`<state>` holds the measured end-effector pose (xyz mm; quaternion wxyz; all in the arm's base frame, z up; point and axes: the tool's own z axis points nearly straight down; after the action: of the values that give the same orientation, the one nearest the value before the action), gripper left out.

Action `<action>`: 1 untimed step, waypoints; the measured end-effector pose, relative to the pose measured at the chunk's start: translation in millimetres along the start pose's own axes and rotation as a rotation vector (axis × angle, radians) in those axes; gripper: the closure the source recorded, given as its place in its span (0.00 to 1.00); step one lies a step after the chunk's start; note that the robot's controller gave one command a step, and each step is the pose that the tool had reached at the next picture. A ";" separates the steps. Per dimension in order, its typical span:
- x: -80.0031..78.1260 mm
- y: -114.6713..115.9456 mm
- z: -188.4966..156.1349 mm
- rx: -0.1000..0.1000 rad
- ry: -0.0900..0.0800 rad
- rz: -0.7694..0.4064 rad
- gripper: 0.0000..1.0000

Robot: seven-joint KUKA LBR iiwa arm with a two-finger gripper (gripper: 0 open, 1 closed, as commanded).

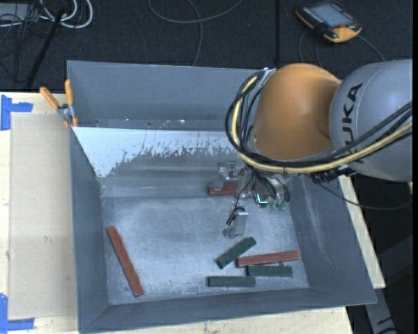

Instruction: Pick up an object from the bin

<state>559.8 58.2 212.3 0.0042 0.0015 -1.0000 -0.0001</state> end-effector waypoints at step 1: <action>-1.5 -0.3 -3.9 0.000 -0.007 0.001 0.00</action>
Offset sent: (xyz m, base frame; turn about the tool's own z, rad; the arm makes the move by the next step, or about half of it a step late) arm -0.0149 -0.0327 -0.1045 -0.1789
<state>561.4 57.9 216.2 0.0005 0.0008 -1.0000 -0.0003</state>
